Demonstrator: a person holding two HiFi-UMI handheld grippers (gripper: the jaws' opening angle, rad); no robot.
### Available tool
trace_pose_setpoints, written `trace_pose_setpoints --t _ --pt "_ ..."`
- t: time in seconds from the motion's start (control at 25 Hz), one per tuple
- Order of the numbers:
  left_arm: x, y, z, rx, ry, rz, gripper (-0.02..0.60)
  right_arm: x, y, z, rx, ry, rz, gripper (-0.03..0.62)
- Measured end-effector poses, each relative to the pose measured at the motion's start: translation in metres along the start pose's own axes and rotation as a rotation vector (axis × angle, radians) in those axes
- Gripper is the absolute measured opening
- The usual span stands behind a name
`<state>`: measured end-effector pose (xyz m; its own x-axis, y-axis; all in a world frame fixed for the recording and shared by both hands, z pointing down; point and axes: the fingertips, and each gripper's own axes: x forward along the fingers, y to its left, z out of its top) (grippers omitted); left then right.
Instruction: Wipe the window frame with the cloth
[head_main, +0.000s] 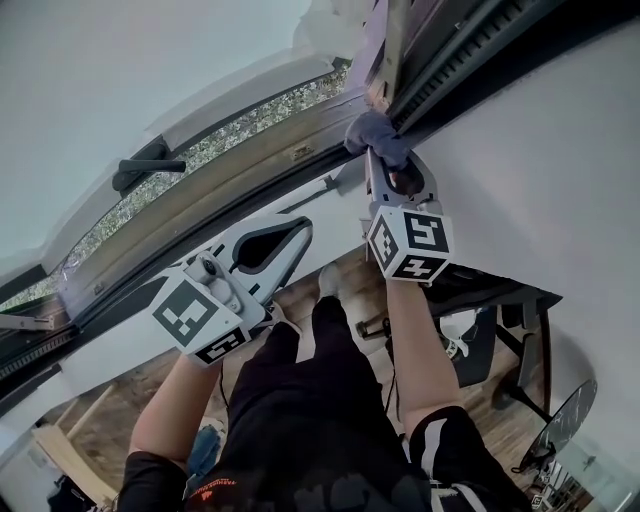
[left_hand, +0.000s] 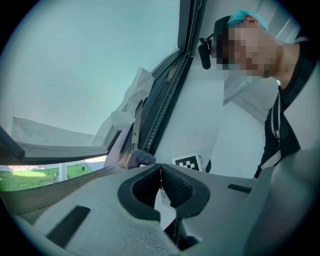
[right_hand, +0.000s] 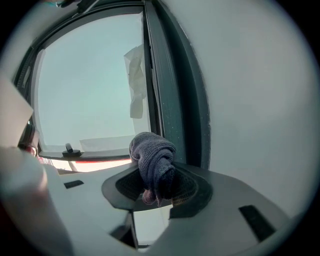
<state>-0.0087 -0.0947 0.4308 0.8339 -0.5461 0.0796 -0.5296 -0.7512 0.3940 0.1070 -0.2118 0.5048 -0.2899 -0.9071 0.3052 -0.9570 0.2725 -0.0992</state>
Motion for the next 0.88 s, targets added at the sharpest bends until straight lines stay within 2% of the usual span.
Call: trace_pose_setpoints --t 0.28,0.48,0.72,0.88 --pt "-0.006 -0.002 0.007 0.008 -0.011 0.005 0.020 0.004 -0.007 -0.017 0.012 0.041 -0.014 0.130" --pt "-0.013 -0.008 0.013 0.016 -0.017 0.004 0.020 0.002 -0.006 -0.015 0.002 0.056 -0.018 0.130" --pt "-0.020 -0.017 0.038 0.050 -0.055 -0.010 0.020 -0.017 0.008 0.028 -0.031 -0.001 -0.003 0.129" --pt "-0.026 -0.024 0.064 0.085 -0.087 -0.020 0.021 -0.042 0.019 0.082 -0.074 -0.093 0.010 0.129"
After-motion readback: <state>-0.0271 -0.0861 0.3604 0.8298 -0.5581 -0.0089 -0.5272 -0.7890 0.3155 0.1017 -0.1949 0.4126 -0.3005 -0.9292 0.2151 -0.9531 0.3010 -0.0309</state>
